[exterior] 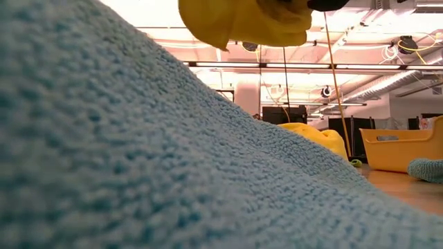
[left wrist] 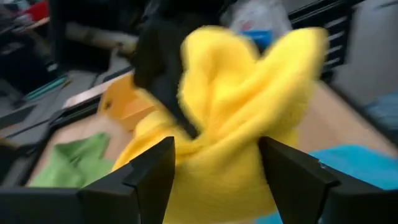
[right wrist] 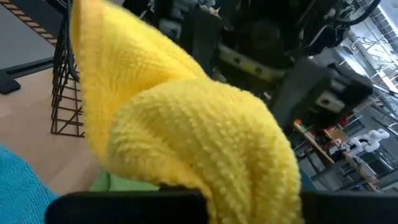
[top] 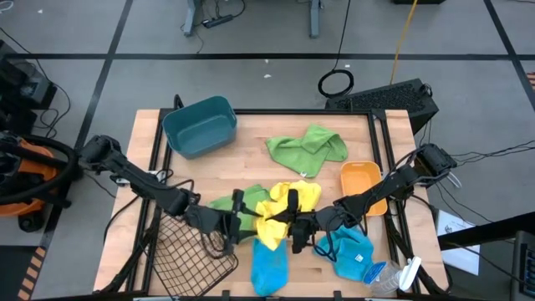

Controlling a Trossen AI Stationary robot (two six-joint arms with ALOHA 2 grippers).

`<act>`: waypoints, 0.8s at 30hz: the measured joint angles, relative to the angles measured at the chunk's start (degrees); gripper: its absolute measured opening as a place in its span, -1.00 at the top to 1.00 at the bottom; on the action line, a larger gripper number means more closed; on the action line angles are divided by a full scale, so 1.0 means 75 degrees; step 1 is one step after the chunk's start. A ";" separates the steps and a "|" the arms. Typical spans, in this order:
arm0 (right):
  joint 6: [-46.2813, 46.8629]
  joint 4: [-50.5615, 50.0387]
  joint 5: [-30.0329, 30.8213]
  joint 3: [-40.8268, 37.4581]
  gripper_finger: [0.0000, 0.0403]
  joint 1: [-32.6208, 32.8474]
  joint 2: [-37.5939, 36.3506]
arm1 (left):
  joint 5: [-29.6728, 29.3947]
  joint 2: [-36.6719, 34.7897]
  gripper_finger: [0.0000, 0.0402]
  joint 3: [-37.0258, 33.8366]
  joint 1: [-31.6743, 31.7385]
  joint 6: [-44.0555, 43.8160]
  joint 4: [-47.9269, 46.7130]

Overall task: Sort microfiber towel by color & place in baskets
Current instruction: Roll upper left yellow towel

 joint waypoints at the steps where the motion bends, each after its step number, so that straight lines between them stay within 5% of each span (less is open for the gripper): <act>1: 0.0004 0.0005 0.0000 0.0000 0.86 0.0000 0.0000 | -0.0130 0.0088 -0.18 0.0000 0.0048 0.0039 0.0040; 13: 0.0903 0.0356 0.0658 -0.0006 0.76 0.0008 0.0000 | -0.0705 0.0359 -0.10 0.0000 0.0464 0.0750 0.0118; 21: 0.2584 0.0272 0.1926 -0.0003 0.26 0.0146 -0.0031 | -0.1835 0.0244 0.78 0.0026 0.0323 0.1321 -0.0089; 24: 0.3625 0.0016 0.2462 0.0006 0.05 0.0190 -0.0134 | -0.2314 0.0061 0.89 0.0090 0.0252 0.1318 -0.0059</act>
